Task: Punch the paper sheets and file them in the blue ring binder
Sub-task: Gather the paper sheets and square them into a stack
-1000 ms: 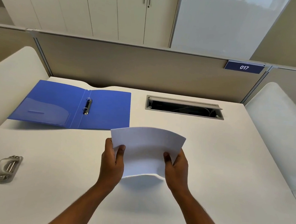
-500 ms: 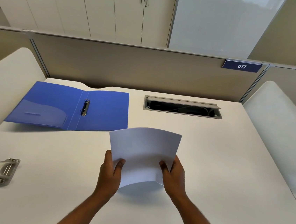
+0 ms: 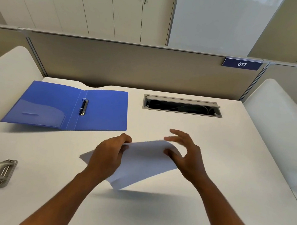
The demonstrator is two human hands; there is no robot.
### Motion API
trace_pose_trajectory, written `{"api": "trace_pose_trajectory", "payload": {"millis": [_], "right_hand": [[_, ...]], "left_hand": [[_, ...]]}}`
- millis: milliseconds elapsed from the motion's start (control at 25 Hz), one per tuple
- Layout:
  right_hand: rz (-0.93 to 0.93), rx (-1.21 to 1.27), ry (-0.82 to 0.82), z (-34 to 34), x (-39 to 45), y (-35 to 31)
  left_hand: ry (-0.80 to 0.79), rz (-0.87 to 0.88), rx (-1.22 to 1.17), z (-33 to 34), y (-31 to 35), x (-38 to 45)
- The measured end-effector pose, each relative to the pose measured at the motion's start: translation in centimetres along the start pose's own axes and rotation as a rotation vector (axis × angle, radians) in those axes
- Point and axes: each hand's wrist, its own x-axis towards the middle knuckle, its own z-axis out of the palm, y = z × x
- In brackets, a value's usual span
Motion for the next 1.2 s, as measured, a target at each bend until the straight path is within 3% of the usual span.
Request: {"api": "trace_pose_trajectory", "payload": {"millis": [80, 160, 280, 320, 400, 480, 680, 800, 960, 1200], "right_hand": [[0.053, 0.060, -0.047, 0.8, -0.2, 0.5], [0.125, 0.112, 0.009, 1.4, -0.8, 1.8], [0.235, 0.289, 0.103, 1.1, -2.1, 3.1], [0.268, 0.366, 0.130, 1.0, -2.4, 3.2], [0.290, 0.461, 0.164, 1.1, -2.7, 3.1], [0.290, 0.461, 0.212, 1.6, -2.5, 3.3], [0.326, 0.443, 0.345, 3.0, -2.2, 3.8], [0.347, 0.432, 0.322, 3.9, -2.9, 4.5], [0.469, 0.444, 0.191, 5.4, -4.5, 5.8], [0.518, 0.423, 0.249, 5.7, -5.2, 6.2]], "left_hand": [[0.025, 0.012, -0.051, 0.2, 0.8, 0.0], [0.200, -0.061, -0.070, 0.1, 0.5, -0.4], [0.505, -0.419, -0.372, -0.4, -1.9, -2.4], [0.488, -0.555, -0.606, -0.6, -2.4, -2.9], [0.304, -0.716, -0.978, -0.1, -3.1, -3.6], [0.185, -0.752, -0.930, 0.7, -2.7, -3.8], [0.315, -0.718, -0.770, 1.6, -0.1, -4.2], [0.363, -0.694, -0.684, 2.4, 0.1, -6.0], [0.265, -0.725, -0.630, 3.7, -0.7, -8.7], [0.248, -0.721, -0.632, 4.2, -1.5, -9.1]]}}
